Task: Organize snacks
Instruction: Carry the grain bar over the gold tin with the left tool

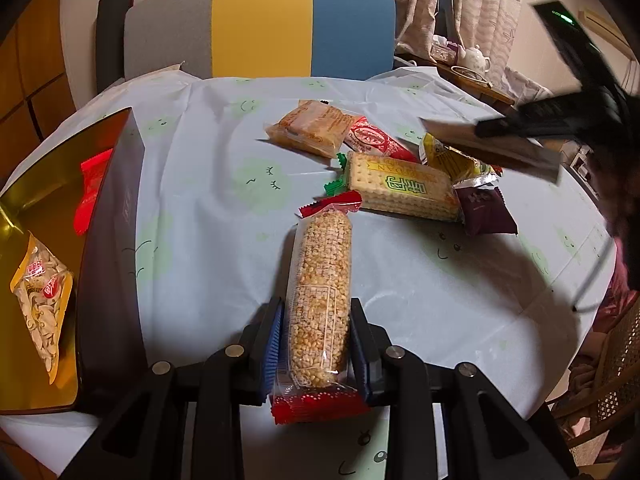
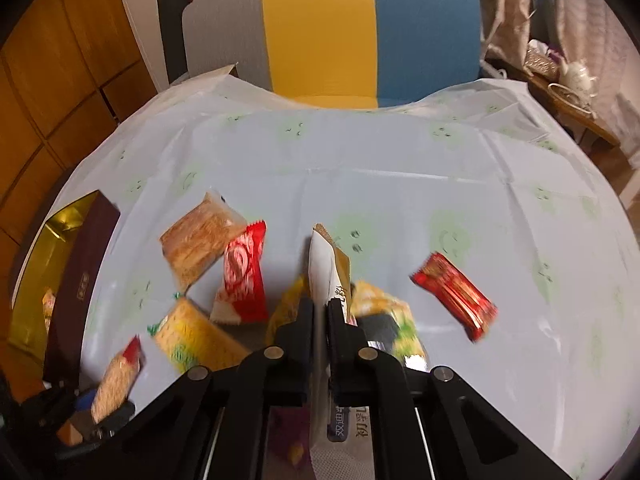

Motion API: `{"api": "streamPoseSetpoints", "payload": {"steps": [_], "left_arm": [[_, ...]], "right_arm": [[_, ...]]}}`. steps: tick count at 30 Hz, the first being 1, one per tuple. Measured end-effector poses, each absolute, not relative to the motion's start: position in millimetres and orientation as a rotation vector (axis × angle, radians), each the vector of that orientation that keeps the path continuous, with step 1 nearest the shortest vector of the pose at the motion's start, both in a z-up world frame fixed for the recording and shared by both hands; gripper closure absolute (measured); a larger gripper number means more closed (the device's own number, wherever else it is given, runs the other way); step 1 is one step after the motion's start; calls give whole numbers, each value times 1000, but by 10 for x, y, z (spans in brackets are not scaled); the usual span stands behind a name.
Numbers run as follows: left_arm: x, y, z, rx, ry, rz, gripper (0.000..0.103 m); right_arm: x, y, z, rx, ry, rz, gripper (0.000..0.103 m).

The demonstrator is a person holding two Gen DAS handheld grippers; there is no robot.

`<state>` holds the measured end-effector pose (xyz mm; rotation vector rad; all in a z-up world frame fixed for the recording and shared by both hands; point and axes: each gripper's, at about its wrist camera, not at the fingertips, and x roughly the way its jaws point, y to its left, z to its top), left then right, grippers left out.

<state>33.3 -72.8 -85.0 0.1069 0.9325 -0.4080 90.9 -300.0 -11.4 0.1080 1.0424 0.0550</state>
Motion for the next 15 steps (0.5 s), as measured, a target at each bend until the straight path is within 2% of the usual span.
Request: {"api": "streamPoseSetpoints", "payload": {"steps": [8, 15], "left_arm": [[338, -718, -852, 99, 933, -405, 72], [334, -728, -850, 103, 933, -399, 72]], "right_arm": [[234, -3014, -288, 93, 1098, 32, 95], [27, -3145, -523, 141, 1137, 10, 92]]}}
